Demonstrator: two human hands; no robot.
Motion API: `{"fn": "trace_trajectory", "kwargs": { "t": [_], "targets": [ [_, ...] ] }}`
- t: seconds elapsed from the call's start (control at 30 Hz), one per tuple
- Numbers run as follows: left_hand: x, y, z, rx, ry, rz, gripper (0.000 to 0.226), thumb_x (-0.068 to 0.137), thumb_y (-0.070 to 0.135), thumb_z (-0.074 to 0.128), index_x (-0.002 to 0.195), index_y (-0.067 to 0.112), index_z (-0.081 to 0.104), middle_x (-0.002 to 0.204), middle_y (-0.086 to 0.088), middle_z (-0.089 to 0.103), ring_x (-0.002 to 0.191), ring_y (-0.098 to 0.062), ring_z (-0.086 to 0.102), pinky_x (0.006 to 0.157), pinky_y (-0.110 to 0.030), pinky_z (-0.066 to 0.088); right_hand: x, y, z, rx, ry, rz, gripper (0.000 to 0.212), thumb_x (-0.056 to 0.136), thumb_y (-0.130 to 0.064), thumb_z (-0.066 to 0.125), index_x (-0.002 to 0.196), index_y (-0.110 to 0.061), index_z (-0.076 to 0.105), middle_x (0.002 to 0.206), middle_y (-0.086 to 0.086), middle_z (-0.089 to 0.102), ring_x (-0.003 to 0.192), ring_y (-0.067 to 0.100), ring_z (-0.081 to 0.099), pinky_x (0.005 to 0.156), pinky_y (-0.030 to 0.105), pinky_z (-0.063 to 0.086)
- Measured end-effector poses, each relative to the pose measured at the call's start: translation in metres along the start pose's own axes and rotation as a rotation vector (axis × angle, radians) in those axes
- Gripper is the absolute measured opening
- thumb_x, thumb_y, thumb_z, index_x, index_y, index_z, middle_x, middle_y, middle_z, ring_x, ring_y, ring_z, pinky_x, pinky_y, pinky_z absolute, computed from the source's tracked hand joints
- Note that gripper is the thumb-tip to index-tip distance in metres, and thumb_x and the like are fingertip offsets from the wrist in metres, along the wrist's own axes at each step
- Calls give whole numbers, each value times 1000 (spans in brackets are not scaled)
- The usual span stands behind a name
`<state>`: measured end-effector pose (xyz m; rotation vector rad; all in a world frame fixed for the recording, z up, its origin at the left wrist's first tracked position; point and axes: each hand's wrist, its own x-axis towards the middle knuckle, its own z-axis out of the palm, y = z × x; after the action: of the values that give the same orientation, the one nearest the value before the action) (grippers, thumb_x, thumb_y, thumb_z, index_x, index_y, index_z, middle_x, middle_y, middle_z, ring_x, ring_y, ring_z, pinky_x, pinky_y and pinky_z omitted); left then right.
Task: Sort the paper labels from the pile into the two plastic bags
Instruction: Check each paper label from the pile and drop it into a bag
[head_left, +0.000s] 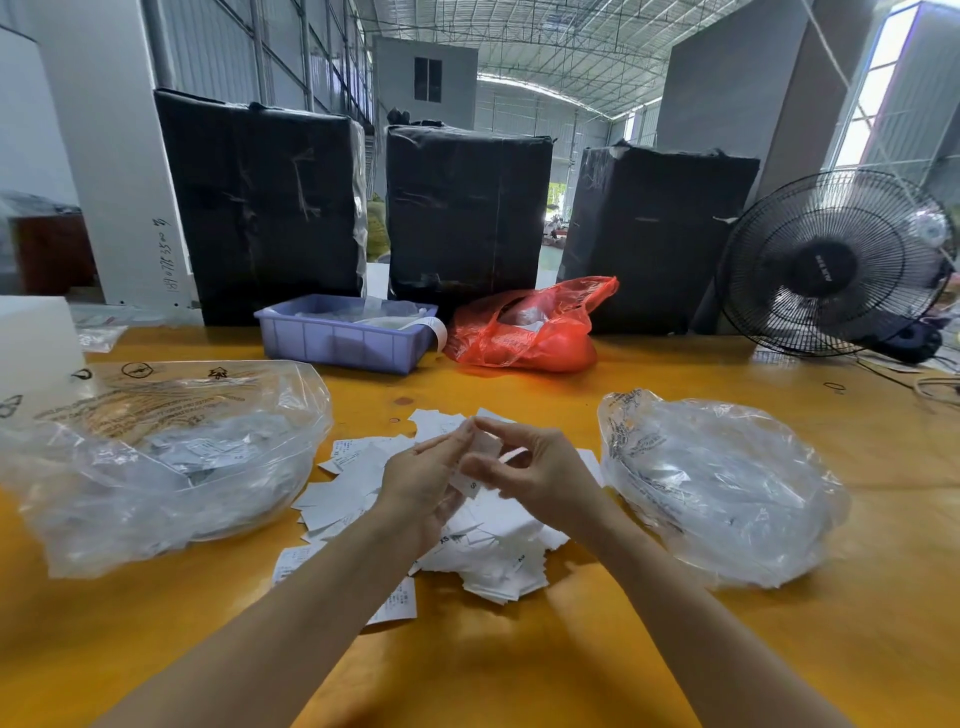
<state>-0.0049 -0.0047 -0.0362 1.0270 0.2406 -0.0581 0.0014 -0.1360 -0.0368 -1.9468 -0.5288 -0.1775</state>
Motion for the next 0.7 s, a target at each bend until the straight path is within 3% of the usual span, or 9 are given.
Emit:
{"fn": "trace_trajectory", "kwargs": {
  "t": [0.07,0.13,0.27,0.37,0.5,0.6,0.7],
  "targets": [
    [0,0,1,-33,22,-6,16,78,22,73,86,10,68,78,-8,69,77,-19,64,62,-25,49,0,0,1,33,-36,14,61,75,-15,78,131,-19,55,87,6,67,68,13,60,69,28,55],
    [0,0,0,29,40,-13,15,79,24,74,83,12,66,76,-6,68,76,-18,60,60,-24,44,0,-2,-1,38,18,12,56,77,0,73,129,-14,56,81,6,64,70,18,62,73,38,56],
    [4,8,-6,306,39,49,13,83,24,69,89,12,67,85,-3,67,74,-15,51,60,-25,37,0,-2,-10,55,84,34,44,81,2,68,124,-5,60,86,15,69,73,21,61,76,46,54],
    [6,15,-11,421,-4,65,20,82,23,70,95,7,70,81,-3,62,63,-12,39,55,-23,32,-1,-5,-15,85,73,40,43,82,2,67,124,-4,58,88,12,67,74,23,60,75,41,54],
    [7,15,-13,440,-36,90,16,81,21,72,86,6,72,73,-2,59,56,-10,34,51,-21,30,-1,-8,-16,87,35,68,35,84,-4,67,117,-8,61,95,7,64,77,21,64,66,25,54],
    [8,14,-13,429,-28,114,14,80,20,73,85,7,74,76,-6,63,55,-11,33,51,-21,28,-2,-9,-16,74,41,59,17,85,-3,66,102,-4,65,91,11,68,66,15,63,61,24,53],
    [8,13,-13,408,-41,122,12,79,20,73,83,9,75,75,-8,66,56,-12,33,53,-22,28,-3,-9,-15,100,48,65,14,85,-3,66,99,-4,66,85,10,68,61,12,64,61,23,54]
  ]
}}
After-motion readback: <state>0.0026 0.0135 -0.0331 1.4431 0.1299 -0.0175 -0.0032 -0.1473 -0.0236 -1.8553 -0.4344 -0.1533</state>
